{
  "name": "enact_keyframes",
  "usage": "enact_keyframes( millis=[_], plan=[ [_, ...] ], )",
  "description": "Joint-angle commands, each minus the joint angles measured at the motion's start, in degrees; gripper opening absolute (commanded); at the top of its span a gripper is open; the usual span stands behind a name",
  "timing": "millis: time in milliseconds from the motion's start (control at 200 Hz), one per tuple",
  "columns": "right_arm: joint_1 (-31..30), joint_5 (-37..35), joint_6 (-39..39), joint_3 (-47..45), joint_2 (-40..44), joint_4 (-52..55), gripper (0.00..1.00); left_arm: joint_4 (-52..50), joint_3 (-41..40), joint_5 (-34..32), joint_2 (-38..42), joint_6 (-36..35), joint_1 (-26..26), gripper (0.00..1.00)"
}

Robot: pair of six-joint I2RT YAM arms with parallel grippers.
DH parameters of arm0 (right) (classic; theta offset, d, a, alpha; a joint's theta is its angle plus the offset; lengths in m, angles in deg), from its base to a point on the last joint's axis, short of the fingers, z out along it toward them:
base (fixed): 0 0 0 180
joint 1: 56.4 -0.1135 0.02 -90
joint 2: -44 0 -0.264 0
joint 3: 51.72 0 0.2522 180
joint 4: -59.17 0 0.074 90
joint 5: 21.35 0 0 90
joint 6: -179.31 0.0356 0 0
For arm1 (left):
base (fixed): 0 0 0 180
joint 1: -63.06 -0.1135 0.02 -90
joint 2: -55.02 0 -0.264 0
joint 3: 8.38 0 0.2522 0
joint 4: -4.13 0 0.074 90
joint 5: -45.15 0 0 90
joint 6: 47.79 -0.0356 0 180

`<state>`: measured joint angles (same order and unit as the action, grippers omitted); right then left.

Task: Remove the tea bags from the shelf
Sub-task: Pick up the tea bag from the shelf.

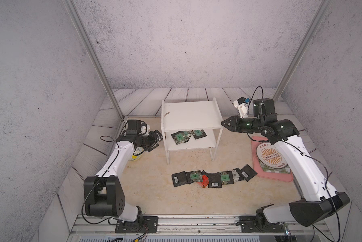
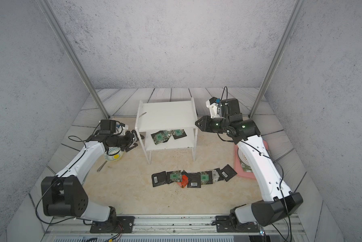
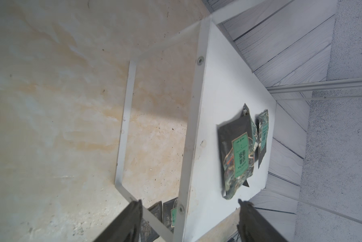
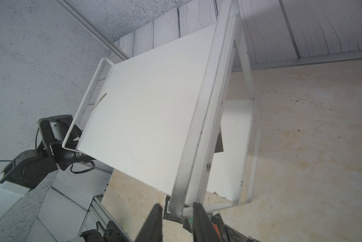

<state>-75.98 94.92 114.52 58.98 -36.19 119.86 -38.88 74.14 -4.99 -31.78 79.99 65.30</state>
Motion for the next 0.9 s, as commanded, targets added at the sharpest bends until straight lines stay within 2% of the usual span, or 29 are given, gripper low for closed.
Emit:
enact_keyframes(
  millis=[0, 125, 215, 706, 891],
  plan=[
    [-0.5, -1.3, -0.9, 1.2, -1.1, 0.6, 0.29, 2.6, 4.2, 5.3, -3.9, -1.0, -0.4, 0.77],
    [-0.6, -1.5, -1.0, 1.1, -1.1, 0.6, 0.29, 6.8, 4.9, 9.3, -7.6, 1.4, 0.0, 0.77],
    [-0.8, -1.6, -1.0, 1.1, -1.3, 0.5, 0.29, 7.6, 6.0, 9.7, -9.2, 1.6, 1.0, 0.78],
    [-1.0, -1.8, -1.0, 0.2, -1.2, 0.1, 0.28, 4.0, 11.4, 7.2, -16.8, -1.5, 6.4, 0.78],
    [-1.0, -1.9, -1.0, -0.3, -0.9, -0.1, 0.28, 1.9, 10.6, 4.4, -16.7, -3.1, 6.6, 0.71]
  ],
)
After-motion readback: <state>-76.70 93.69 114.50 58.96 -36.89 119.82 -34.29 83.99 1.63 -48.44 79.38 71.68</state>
